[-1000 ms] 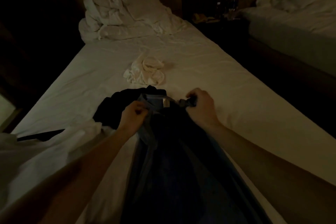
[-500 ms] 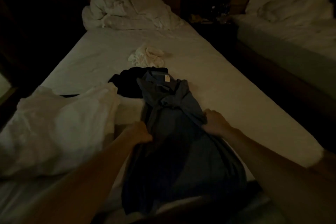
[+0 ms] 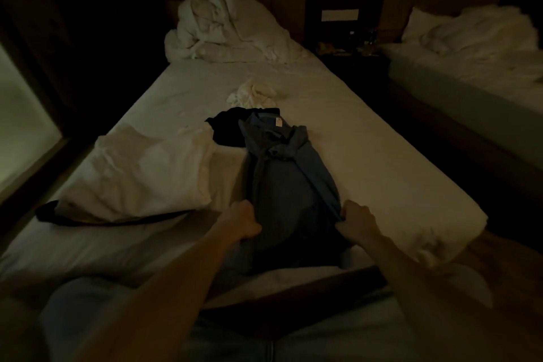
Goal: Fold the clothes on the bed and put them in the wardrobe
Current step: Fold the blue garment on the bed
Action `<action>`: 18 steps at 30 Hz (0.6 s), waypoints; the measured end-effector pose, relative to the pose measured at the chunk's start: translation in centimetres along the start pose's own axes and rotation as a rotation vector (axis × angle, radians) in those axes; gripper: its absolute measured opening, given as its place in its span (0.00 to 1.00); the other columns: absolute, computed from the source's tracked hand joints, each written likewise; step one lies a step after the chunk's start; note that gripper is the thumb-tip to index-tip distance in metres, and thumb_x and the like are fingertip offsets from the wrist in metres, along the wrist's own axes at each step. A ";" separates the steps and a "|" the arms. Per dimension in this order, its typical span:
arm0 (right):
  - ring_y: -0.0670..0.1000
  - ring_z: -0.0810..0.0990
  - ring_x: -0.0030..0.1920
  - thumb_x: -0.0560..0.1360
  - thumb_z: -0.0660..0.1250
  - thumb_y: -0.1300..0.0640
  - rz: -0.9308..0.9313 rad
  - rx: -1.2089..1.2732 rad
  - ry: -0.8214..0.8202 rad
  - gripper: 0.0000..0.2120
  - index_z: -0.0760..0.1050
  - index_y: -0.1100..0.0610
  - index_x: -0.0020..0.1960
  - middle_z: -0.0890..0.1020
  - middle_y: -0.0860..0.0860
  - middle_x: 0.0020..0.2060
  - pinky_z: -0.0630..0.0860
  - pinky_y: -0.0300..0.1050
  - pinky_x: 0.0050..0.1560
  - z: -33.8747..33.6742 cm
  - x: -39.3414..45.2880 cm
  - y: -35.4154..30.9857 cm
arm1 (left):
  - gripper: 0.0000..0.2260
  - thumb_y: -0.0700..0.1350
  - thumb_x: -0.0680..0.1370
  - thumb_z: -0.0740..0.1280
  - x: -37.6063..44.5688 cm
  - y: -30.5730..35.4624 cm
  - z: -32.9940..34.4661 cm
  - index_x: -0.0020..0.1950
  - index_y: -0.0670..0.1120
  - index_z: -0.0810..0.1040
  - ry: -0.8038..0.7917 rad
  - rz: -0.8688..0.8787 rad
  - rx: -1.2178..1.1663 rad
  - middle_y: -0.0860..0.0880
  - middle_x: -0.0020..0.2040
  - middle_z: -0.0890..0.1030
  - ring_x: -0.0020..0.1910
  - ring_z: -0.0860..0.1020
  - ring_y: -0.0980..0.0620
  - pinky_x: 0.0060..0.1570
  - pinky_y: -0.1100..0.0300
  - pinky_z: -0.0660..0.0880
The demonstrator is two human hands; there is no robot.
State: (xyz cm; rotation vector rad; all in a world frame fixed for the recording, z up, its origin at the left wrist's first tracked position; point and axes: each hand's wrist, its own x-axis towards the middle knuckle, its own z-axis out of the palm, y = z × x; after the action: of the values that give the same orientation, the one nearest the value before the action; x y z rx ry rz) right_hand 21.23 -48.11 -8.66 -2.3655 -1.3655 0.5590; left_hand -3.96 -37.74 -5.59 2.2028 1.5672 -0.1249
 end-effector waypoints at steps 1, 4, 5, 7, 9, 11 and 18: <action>0.54 0.73 0.43 0.73 0.67 0.60 -0.027 0.046 -0.003 0.09 0.67 0.58 0.48 0.73 0.54 0.43 0.69 0.43 0.40 0.4 -0.5 -0.7 | 0.22 0.53 0.74 0.70 -0.4 1.1 0.1 0.57 0.36 0.77 0.003 0.030 -0.021 0.37 0.53 0.81 0.51 0.81 0.40 0.46 0.52 0.78; 0.52 0.76 0.43 0.71 0.72 0.55 -0.097 0.138 -0.047 0.09 0.72 0.55 0.43 0.77 0.52 0.42 0.69 0.42 0.40 1.6 -1.2 -2.4 | 0.22 0.56 0.78 0.66 -1.0 3.4 1.0 0.40 0.36 0.77 -0.192 -0.019 -0.290 0.42 0.30 0.81 0.25 0.80 0.48 0.25 0.59 0.75; 0.51 0.77 0.42 0.71 0.73 0.53 -0.106 0.163 -0.069 0.09 0.73 0.53 0.41 0.78 0.52 0.41 0.70 0.42 0.40 1.9 -1.3 -2.7 | 0.22 0.56 0.79 0.64 -1.2 3.5 1.1 0.38 0.37 0.76 -0.228 -0.038 -0.336 0.43 0.27 0.80 0.22 0.79 0.48 0.24 0.60 0.74; 0.51 0.78 0.42 0.72 0.72 0.50 -0.099 0.199 -0.072 0.09 0.74 0.52 0.39 0.78 0.50 0.39 0.71 0.42 0.39 2.3 -1.5 -2.5 | 0.20 0.51 0.80 0.62 -1.1 2.9 1.5 0.37 0.38 0.78 -0.194 0.003 -0.335 0.44 0.27 0.81 0.27 0.81 0.44 0.27 0.59 0.76; 0.53 0.77 0.43 0.74 0.69 0.52 -0.040 0.259 -0.021 0.07 0.73 0.55 0.44 0.78 0.51 0.40 0.72 0.44 0.41 2.7 -1.7 -1.6 | 0.13 0.49 0.79 0.62 -0.8 1.3 2.2 0.44 0.41 0.79 -0.042 0.125 -0.108 0.43 0.40 0.84 0.41 0.84 0.42 0.37 0.57 0.78; 0.57 0.77 0.47 0.74 0.67 0.57 0.059 0.288 0.030 0.09 0.69 0.59 0.51 0.76 0.54 0.45 0.73 0.46 0.44 3.4 -1.9 -0.2 | 0.12 0.47 0.77 0.64 -0.8 -0.1 3.4 0.57 0.45 0.76 0.082 0.305 0.171 0.43 0.56 0.80 0.56 0.79 0.43 0.49 0.55 0.75; 0.63 0.72 0.52 0.71 0.70 0.61 0.152 0.180 0.063 0.26 0.58 0.56 0.61 0.64 0.59 0.57 0.75 0.55 0.53 6.9 -2.6 0.7 | 0.40 0.47 0.69 0.72 0.5 -3.6 8.4 0.77 0.49 0.55 0.142 0.535 0.609 0.44 0.74 0.59 0.70 0.63 0.42 0.65 0.49 0.65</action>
State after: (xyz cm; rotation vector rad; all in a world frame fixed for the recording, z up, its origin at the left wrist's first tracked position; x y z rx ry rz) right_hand 17.11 -50.05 -14.51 -2.3313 -1.0674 0.6166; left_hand -5.66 -39.60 -14.39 3.0895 1.0268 -0.3204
